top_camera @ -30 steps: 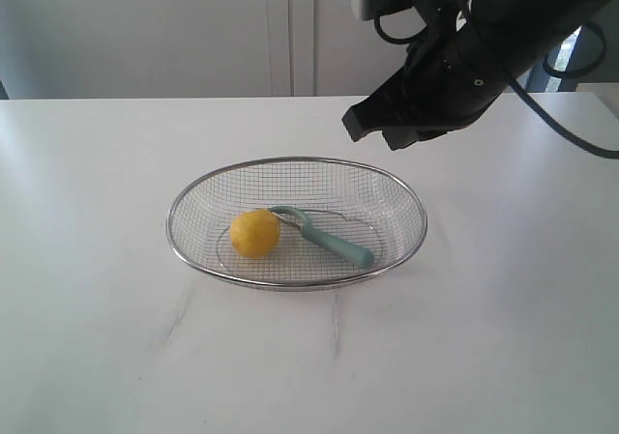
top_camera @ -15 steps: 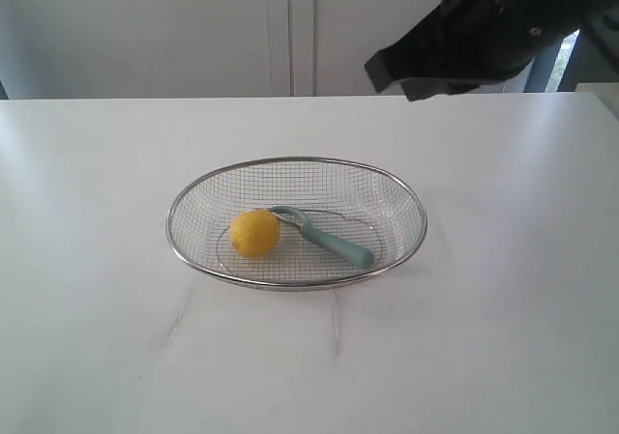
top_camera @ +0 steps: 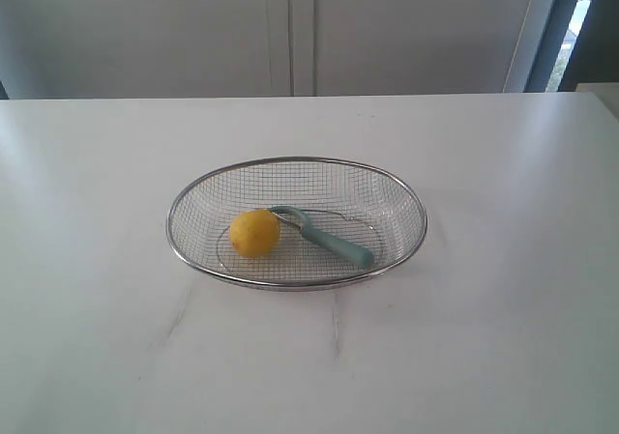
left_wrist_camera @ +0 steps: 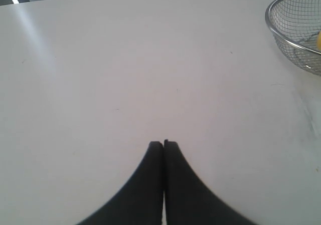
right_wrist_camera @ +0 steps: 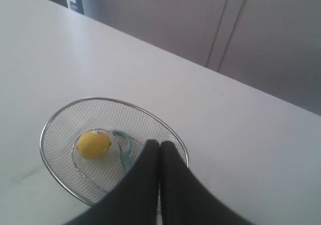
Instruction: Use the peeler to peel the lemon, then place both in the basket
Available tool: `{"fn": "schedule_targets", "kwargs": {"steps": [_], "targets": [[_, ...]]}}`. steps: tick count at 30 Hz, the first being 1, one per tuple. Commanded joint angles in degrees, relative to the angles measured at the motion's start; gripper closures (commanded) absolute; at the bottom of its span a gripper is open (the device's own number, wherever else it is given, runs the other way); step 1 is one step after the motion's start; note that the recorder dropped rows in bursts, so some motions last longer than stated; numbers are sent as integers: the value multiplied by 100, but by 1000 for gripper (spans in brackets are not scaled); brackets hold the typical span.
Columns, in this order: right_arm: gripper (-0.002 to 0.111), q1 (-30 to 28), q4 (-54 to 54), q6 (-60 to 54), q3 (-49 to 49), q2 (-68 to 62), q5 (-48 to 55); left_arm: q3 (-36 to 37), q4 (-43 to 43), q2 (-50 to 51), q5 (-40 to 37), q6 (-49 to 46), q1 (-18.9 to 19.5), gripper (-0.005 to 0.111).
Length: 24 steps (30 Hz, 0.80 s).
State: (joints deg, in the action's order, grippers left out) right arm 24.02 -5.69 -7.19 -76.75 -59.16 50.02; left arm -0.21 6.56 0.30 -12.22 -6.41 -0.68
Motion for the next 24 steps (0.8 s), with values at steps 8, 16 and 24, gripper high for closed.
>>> {"fn": "schedule_targets", "kwargs": {"steps": [8, 16, 24], "targets": [[108, -125, -7, -31, 28, 783, -40, 21, 46, -30, 15, 16, -2, 107], [108, -844, -6, -31, 28, 1486, -40, 21, 46, -30, 15, 16, -2, 107], [108, -1414, 7, -31, 28, 2082, -40, 21, 46, -30, 15, 16, -2, 107]]}}
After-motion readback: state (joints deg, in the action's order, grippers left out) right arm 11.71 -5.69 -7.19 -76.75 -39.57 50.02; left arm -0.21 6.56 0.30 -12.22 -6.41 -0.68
